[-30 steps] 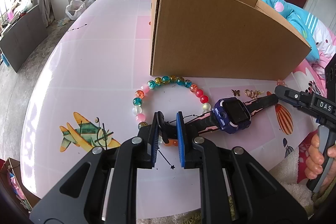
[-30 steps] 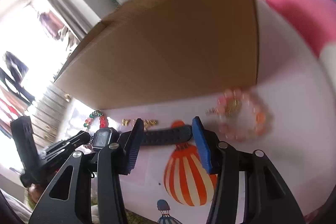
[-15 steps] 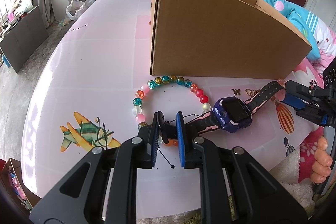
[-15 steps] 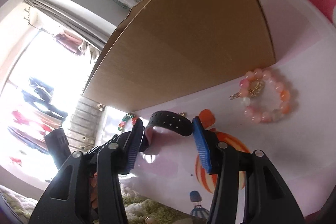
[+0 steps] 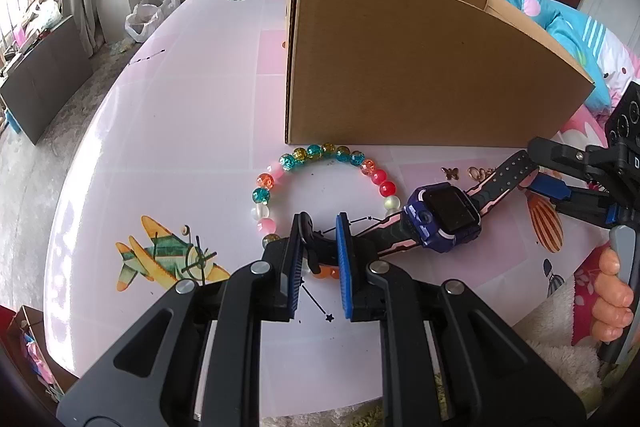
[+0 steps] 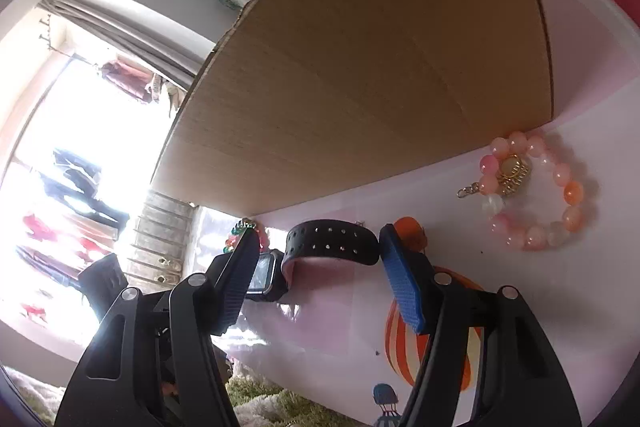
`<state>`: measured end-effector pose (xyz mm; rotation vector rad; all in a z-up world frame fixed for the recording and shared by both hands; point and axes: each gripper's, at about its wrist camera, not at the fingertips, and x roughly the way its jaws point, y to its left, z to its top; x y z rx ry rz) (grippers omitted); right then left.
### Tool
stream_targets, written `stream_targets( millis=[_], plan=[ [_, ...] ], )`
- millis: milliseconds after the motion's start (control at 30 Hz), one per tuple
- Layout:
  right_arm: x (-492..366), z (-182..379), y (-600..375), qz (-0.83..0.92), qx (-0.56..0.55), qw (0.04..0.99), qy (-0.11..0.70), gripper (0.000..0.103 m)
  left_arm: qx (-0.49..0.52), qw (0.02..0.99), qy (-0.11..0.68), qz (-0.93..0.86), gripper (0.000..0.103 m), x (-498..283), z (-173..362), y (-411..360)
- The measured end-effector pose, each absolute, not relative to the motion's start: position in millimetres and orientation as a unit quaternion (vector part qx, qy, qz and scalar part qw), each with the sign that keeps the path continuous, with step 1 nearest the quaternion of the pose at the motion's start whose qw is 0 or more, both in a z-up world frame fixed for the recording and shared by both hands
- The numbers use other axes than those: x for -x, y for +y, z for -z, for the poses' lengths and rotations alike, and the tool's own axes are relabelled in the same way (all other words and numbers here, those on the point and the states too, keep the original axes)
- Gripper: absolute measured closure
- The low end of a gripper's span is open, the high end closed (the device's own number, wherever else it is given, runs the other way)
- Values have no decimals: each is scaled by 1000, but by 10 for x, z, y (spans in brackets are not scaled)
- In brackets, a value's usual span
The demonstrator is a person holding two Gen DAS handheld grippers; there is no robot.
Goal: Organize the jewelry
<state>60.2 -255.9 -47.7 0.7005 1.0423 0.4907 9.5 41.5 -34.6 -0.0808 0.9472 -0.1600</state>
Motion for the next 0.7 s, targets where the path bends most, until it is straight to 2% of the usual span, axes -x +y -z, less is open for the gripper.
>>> stream_targets(
  millis=[100, 300, 400, 700],
  plan=[
    [-630, 474, -2530, -220, -326, 784, 481, 43, 37, 887, 454, 77, 89, -94, 345, 413],
    [-592, 459, -2543, -218, -324, 786, 480, 73, 42, 886, 454, 78, 89, -81, 334, 451],
    [-552, 394, -2494, -220, -318, 792, 473, 81, 46, 890, 447, 82, 93, -34, 278, 483],
    [-387, -80, -2331, -240, -283, 818, 441, 84, 72, 892, 430, 120, 99, 92, -4, 561]
  ],
)
